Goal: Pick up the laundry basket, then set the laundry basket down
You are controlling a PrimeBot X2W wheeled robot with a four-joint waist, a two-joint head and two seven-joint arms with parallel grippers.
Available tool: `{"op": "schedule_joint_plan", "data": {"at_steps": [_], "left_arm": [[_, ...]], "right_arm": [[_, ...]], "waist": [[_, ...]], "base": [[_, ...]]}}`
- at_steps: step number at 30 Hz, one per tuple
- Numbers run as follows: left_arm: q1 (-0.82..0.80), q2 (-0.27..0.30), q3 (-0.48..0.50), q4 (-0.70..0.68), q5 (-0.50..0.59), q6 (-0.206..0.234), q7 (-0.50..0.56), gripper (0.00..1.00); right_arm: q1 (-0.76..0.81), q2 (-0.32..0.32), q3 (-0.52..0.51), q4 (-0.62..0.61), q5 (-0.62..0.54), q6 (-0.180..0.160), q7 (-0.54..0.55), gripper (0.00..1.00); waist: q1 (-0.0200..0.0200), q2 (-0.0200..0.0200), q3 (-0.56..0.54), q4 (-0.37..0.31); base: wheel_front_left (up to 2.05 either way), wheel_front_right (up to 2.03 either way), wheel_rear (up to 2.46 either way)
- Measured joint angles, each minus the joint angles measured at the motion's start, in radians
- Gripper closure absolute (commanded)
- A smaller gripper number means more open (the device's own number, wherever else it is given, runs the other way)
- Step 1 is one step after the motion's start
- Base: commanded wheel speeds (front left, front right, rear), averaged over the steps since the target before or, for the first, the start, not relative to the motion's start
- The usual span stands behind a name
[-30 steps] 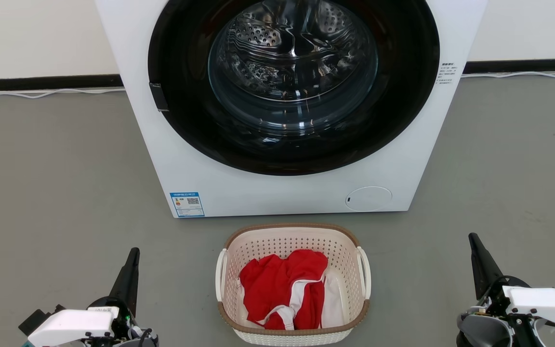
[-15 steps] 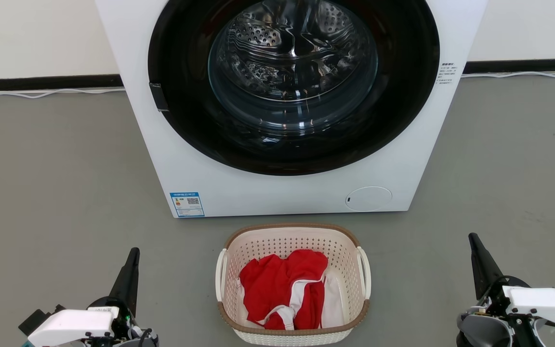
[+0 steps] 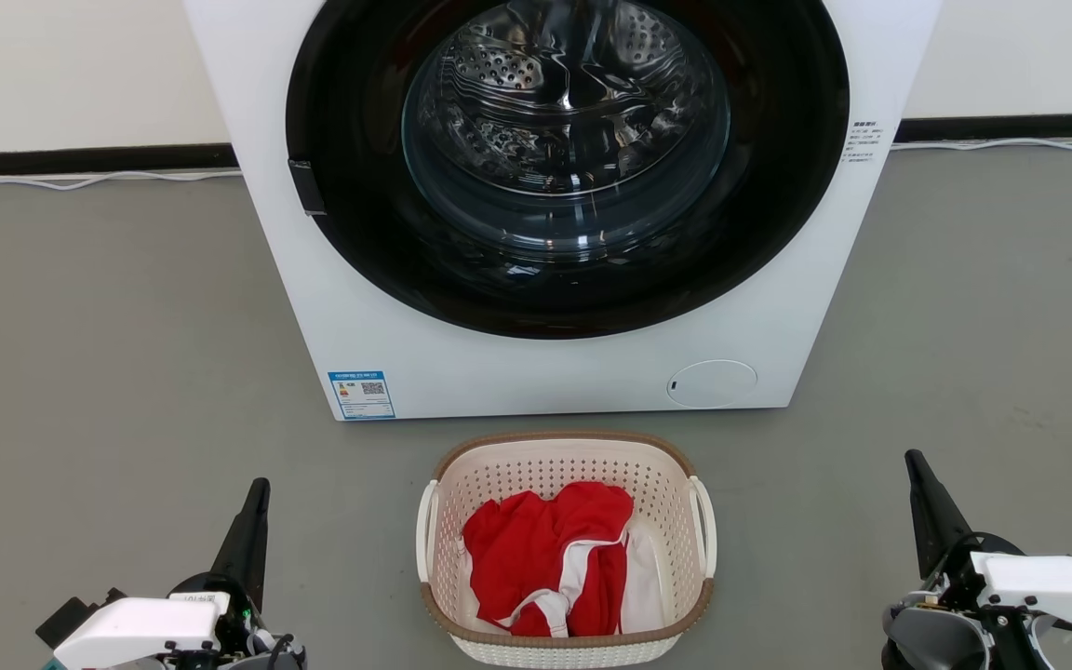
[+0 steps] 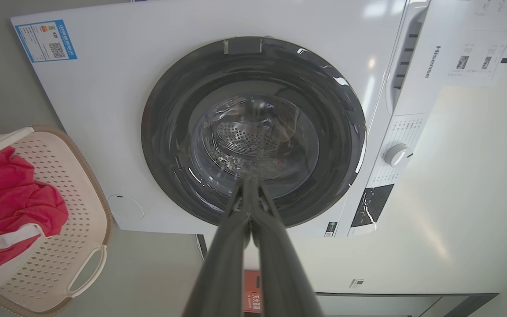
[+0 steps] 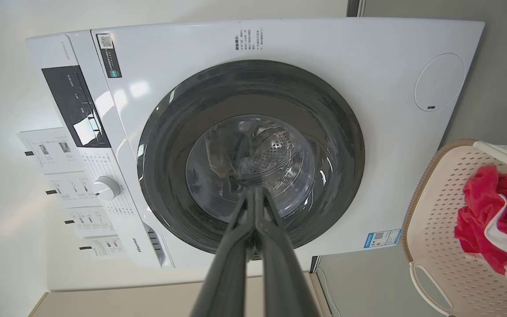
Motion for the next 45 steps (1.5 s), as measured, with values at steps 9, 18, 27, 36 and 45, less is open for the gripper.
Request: {"op": "schedule_joint_plan", "data": {"at_steps": [9, 18, 27, 36, 45], "left_arm": [[0.0, 0.0, 0.0, 0.0, -0.001, 0.0, 0.0, 1.0], [0.0, 0.0, 0.0, 0.0, -0.001, 0.0, 0.0, 1.0], [0.0, 0.0, 0.0, 0.0, -0.001, 0.0, 0.0, 1.0], [0.0, 0.0, 0.0, 0.0, -0.001, 0.0, 0.0, 1.0], [0.0, 0.0, 0.0, 0.0, -0.001, 0.0, 0.0, 1.0]], "right_arm": [[0.0, 0.0, 0.0, 0.0, 0.0, 0.0, 0.0, 1.0], [0.0, 0.0, 0.0, 0.0, 0.0, 0.0, 0.0, 1.0], [0.0, 0.0, 0.0, 0.0, 0.0, 0.0, 0.0, 1.0], [0.0, 0.0, 0.0, 0.0, 0.0, 0.0, 0.0, 1.0], [0.0, 0.0, 0.0, 0.0, 0.0, 0.0, 0.0, 1.0]], "waist": [[0.0, 0.0, 0.0, 0.0], [0.0, 0.0, 0.0, 0.0], [0.0, 0.0, 0.0, 0.0], [0.0, 0.0, 0.0, 0.0], [0.0, 0.0, 0.0, 0.0]], "base": [[0.0, 0.0, 0.0], [0.0, 0.0, 0.0], [0.0, 0.0, 0.0], [0.0, 0.0, 0.0], [0.0, 0.0, 0.0]]}}
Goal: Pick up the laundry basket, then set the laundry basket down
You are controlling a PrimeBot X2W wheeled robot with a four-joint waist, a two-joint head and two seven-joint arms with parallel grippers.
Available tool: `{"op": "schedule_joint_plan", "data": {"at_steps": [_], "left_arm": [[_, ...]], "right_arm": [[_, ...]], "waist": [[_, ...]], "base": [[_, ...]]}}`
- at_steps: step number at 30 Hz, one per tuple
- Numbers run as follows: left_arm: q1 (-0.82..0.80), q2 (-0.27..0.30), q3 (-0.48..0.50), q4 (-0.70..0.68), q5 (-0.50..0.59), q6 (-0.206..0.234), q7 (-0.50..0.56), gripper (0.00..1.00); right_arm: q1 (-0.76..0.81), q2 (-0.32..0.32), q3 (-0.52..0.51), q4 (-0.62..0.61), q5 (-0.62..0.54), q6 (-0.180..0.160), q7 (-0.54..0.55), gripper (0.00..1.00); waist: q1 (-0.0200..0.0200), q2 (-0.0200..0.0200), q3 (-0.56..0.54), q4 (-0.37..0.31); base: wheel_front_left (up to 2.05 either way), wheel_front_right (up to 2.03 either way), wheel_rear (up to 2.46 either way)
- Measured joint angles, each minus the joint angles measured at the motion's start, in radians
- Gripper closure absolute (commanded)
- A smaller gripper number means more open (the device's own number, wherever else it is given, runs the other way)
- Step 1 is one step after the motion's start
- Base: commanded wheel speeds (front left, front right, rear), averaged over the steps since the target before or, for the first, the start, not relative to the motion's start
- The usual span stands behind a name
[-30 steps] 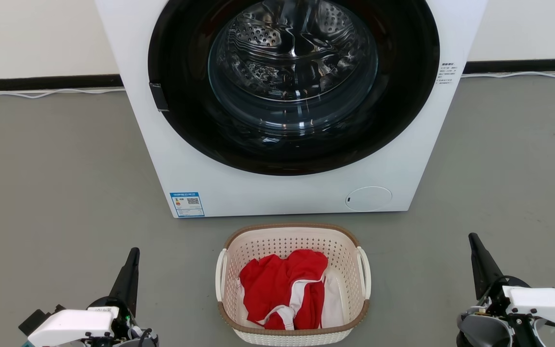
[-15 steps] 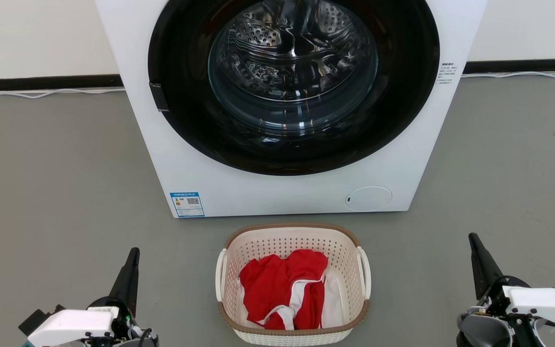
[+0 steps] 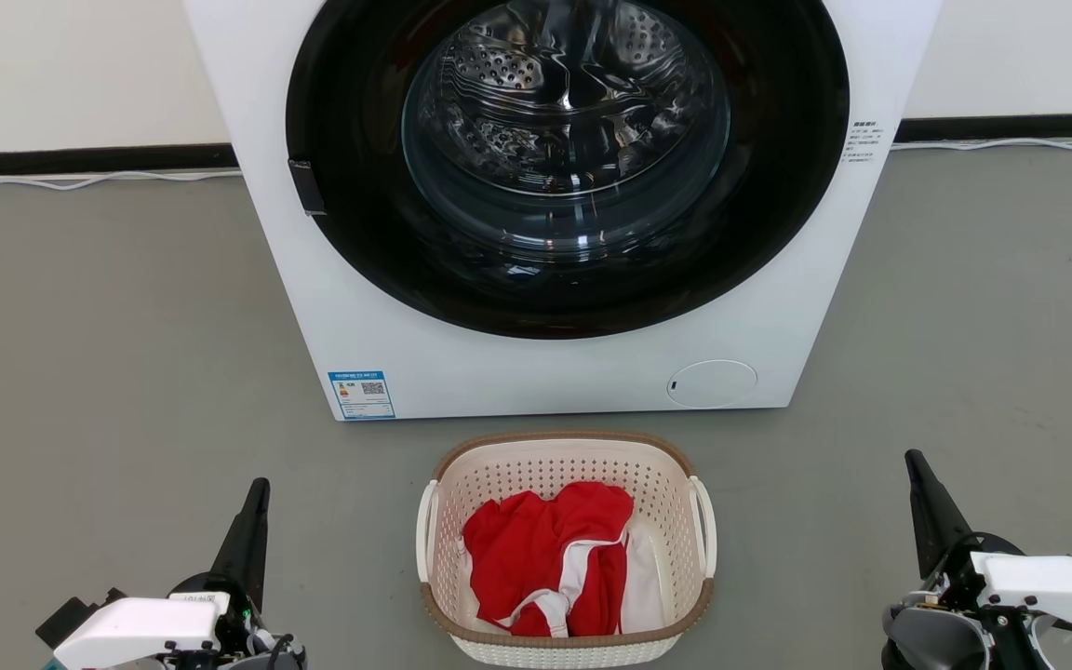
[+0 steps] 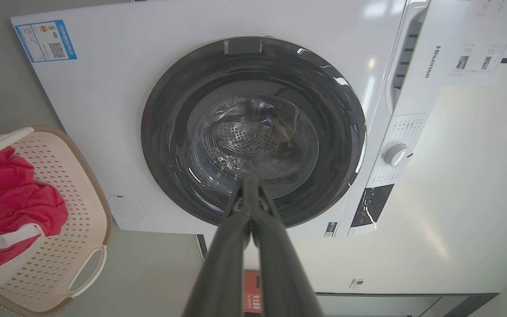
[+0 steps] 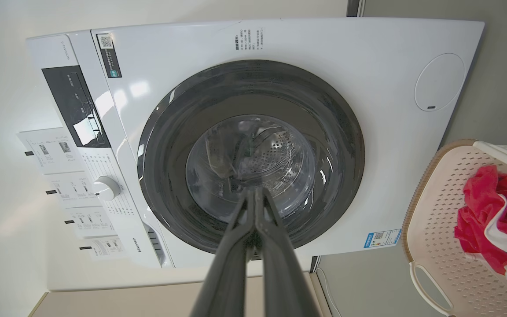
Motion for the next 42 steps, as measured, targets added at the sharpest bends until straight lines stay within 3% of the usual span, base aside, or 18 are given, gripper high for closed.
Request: {"op": "schedule_joint_plan", "data": {"at_steps": [42], "left_arm": [[0.0, 0.0, 0.0, 0.0, 0.0, 0.0, 0.0, 1.0]], "right_arm": [[0.0, 0.0, 0.0, 0.0, 0.0, 0.0, 0.0, 1.0]], "waist": [[0.0, 0.0, 0.0, 0.0]], "base": [[0.0, 0.0, 0.0]]}}
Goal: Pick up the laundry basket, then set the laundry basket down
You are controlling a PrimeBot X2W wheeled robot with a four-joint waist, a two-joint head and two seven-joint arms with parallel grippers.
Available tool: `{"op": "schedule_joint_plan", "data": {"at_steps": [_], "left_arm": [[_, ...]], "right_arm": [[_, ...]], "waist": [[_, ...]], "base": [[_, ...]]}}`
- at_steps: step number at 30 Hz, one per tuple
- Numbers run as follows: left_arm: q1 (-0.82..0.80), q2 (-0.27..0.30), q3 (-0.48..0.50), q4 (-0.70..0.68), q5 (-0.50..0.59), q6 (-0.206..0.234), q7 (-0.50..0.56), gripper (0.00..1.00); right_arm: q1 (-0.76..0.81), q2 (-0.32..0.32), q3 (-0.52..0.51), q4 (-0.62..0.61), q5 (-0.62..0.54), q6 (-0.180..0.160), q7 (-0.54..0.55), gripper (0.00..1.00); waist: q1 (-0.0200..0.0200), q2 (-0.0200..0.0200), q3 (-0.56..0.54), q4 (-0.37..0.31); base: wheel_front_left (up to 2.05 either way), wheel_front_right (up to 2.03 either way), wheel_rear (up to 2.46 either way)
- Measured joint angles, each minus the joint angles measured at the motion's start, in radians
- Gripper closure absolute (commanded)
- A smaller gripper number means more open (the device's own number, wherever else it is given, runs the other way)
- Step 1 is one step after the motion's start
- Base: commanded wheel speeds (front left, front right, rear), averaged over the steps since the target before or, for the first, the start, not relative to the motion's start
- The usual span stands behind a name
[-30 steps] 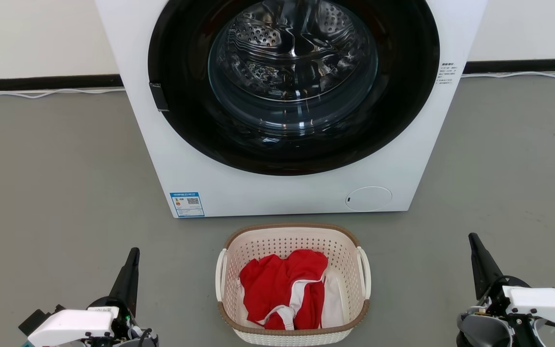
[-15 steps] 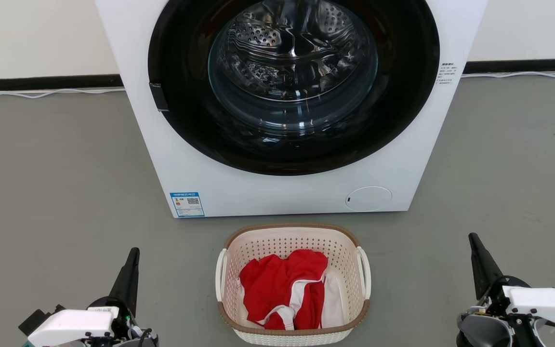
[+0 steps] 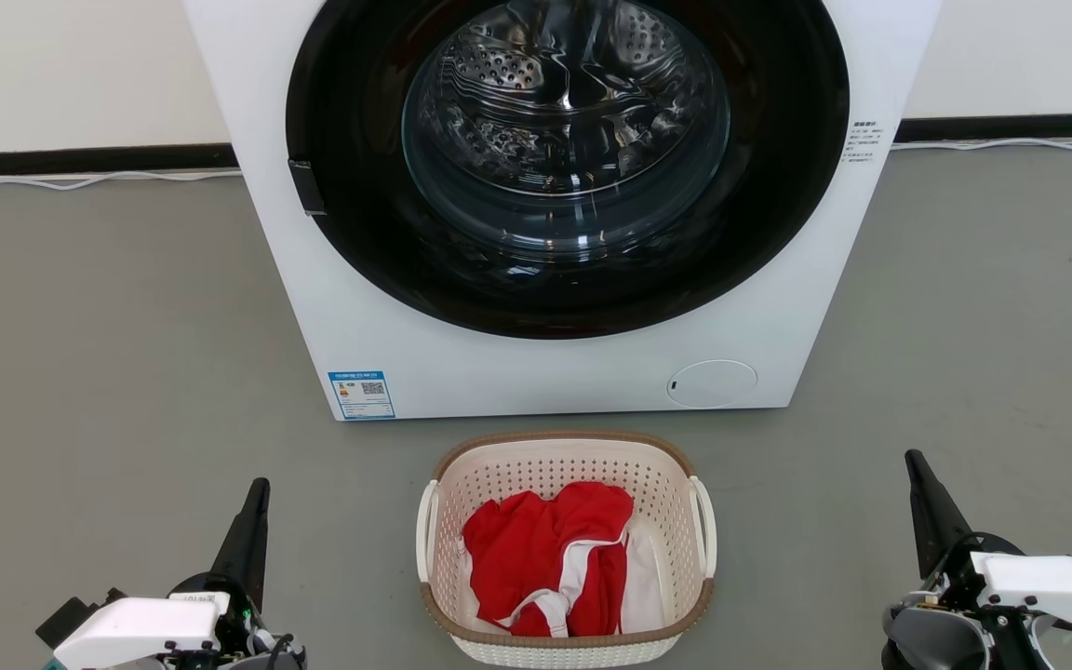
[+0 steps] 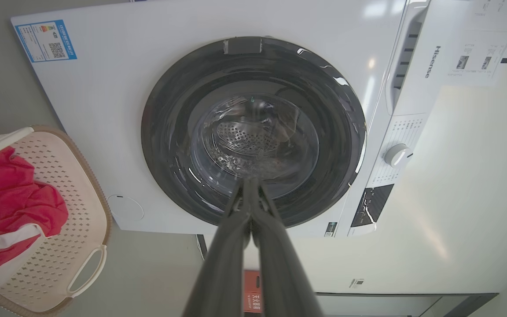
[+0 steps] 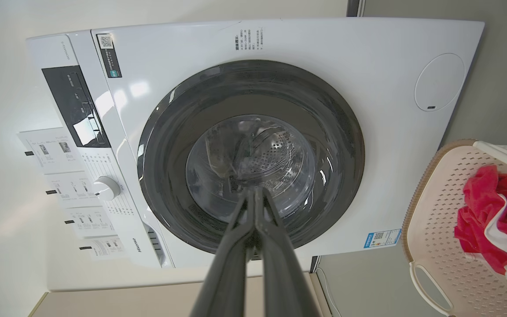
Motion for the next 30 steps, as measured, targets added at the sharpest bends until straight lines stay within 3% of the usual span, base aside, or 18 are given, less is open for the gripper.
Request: {"op": "schedule_joint_plan", "data": {"at_steps": [30], "left_arm": [[0.0, 0.0, 0.0, 0.0, 0.0, 0.0, 0.0, 1.0]], "right_arm": [[0.0, 0.0, 0.0, 0.0, 0.0, 0.0, 0.0, 1.0]], "waist": [[0.0, 0.0, 0.0, 0.0]], "base": [[0.0, 0.0, 0.0]]}}
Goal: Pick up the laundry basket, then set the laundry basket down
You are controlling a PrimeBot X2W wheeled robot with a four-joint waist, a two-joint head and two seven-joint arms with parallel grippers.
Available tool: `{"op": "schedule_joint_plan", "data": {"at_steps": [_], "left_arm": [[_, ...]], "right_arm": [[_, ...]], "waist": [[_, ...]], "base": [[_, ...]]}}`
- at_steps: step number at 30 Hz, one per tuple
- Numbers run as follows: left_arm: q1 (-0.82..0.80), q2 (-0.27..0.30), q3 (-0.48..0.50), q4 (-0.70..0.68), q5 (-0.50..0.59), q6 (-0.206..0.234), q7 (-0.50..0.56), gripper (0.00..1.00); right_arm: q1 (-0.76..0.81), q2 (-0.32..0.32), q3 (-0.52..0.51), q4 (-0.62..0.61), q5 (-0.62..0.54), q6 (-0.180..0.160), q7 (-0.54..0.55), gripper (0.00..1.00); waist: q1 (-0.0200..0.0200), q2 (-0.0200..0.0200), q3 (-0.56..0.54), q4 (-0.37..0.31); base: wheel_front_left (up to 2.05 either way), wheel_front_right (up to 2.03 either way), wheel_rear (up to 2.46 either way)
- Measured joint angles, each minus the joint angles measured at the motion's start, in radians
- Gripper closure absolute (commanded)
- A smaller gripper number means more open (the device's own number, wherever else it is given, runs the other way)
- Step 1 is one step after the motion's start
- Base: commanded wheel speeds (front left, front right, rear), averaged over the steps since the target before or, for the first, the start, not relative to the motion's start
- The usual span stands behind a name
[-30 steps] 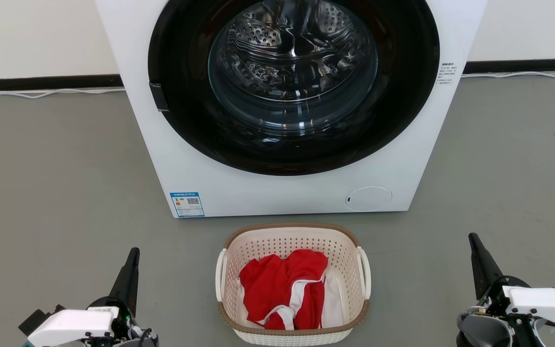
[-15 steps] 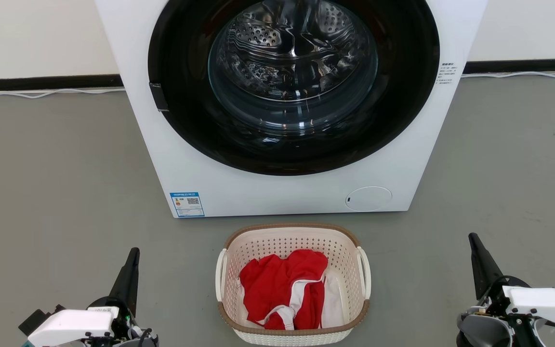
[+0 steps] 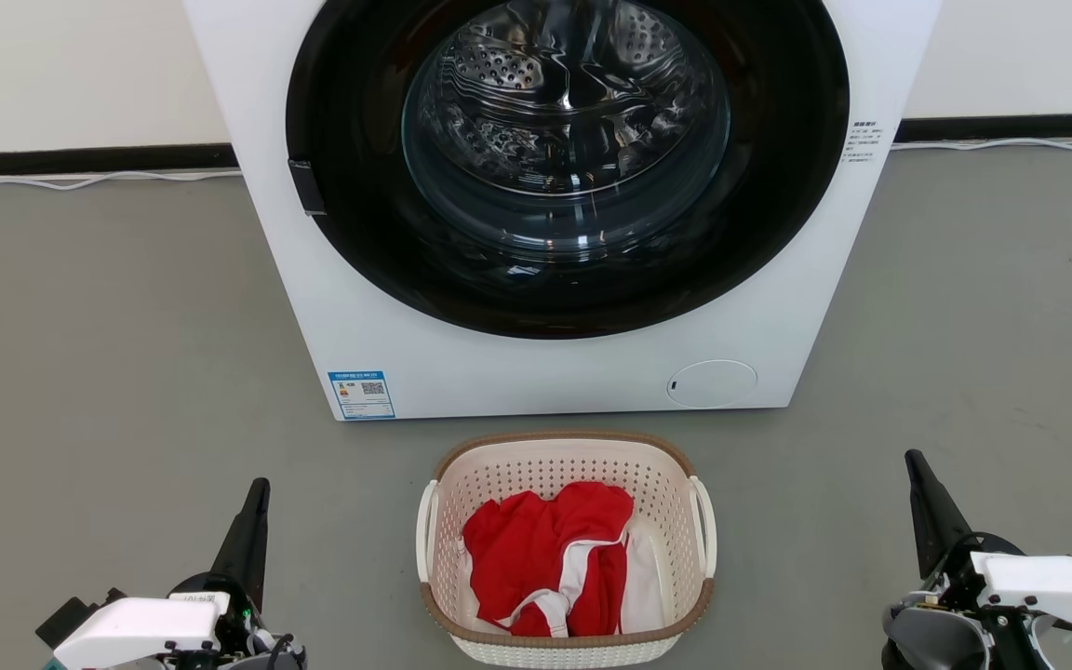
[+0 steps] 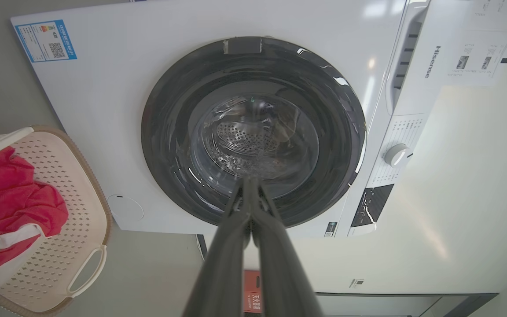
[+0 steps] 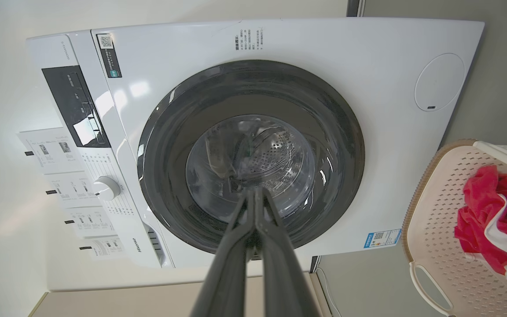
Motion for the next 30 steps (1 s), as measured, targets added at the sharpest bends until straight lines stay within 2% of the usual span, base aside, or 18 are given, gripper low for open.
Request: {"op": "schedule_joint_plan", "data": {"at_steps": [30], "left_arm": [[0.0, 0.0, 0.0, 0.0, 0.0, 0.0, 0.0, 1.0]], "right_arm": [[0.0, 0.0, 0.0, 0.0, 0.0, 0.0, 0.0, 1.0]], "waist": [[0.0, 0.0, 0.0, 0.0]], "base": [[0.0, 0.0, 0.0]]}}
